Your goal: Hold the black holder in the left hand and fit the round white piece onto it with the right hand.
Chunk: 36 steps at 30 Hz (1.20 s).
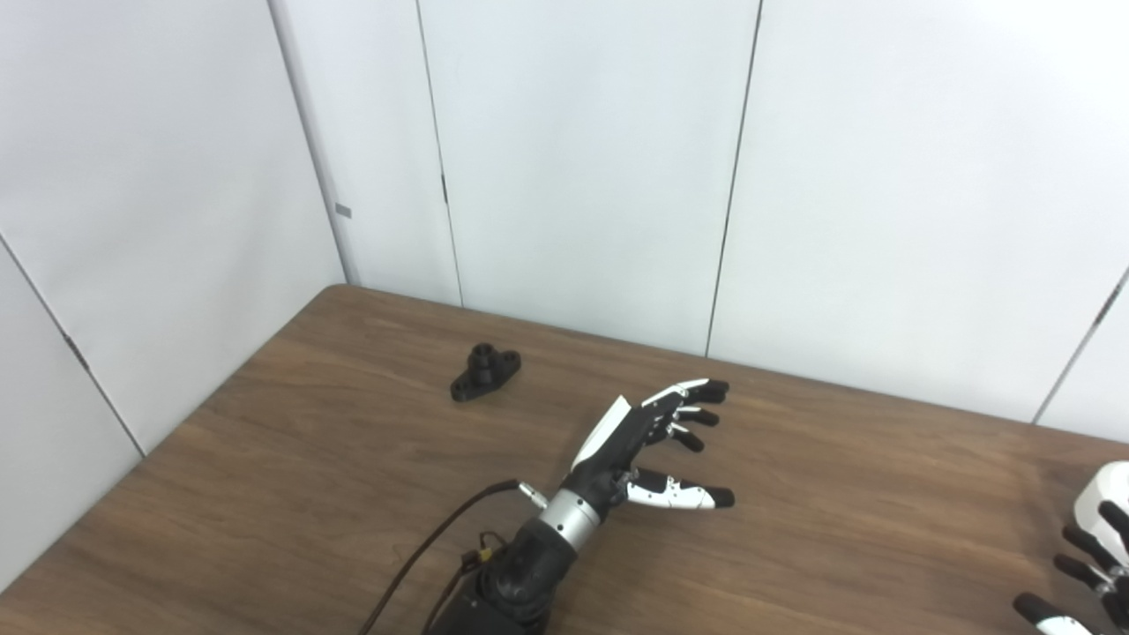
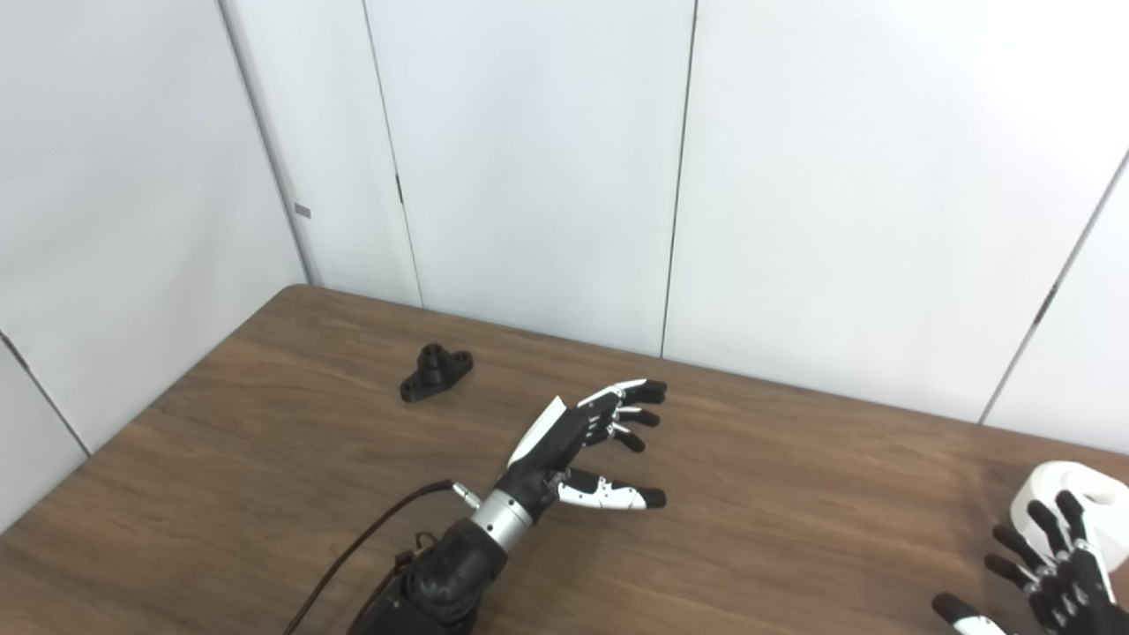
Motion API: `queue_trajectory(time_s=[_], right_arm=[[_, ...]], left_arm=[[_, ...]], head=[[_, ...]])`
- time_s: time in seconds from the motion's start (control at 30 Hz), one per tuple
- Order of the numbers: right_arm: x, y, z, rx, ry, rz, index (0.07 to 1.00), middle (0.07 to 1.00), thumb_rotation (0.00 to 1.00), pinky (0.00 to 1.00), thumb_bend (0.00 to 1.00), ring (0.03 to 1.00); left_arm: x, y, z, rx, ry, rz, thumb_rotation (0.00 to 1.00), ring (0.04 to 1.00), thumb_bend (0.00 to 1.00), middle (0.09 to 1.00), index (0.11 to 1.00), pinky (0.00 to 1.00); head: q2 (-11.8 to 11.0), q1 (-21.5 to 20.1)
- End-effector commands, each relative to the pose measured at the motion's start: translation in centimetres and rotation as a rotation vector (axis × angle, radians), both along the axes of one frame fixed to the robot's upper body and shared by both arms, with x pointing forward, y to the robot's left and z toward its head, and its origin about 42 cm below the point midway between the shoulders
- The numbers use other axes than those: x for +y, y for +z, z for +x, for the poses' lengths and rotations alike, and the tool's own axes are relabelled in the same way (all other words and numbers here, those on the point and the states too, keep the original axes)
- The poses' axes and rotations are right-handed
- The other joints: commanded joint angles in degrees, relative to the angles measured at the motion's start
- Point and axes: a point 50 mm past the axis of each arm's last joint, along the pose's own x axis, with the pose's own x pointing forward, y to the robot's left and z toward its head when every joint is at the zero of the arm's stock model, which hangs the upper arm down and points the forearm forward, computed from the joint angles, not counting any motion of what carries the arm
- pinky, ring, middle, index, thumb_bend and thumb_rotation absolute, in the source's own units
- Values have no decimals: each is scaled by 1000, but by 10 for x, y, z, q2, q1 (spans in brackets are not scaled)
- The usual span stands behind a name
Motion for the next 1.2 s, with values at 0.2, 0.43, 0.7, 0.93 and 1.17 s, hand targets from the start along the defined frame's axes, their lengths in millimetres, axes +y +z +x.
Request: queue_trajectory(time_s=[0.2,0.43,0.7,0.93,1.17], right_arm=[[-5,-12,-7,16,-13,-4,970,947,178,738,778,829],[-4,-14,-4,22,3,1,944,950,179,711,769,819],[-7,-12,-3,26,2,5,945,962,194,693,777,816],[-8,-10,-3,21,3,-2,939,957,177,653,771,798],[-11,-9,-4,20,0,-16,935,952,174,646,750,789]], left_arm=[[4,-29,-25,97,61,-29,0,714,772,800,791,572],[36,16,-18,18,133,38,0,666,709,749,738,562],[78,52,-14,-31,184,186,0,703,760,762,740,592],[99,73,-14,-55,236,235,0,795,818,844,819,659],[116,93,-12,-152,359,408,50,834,772,828,799,768]], head=[[4,6],[3,11],[5,16],[6,20],[10,27]])
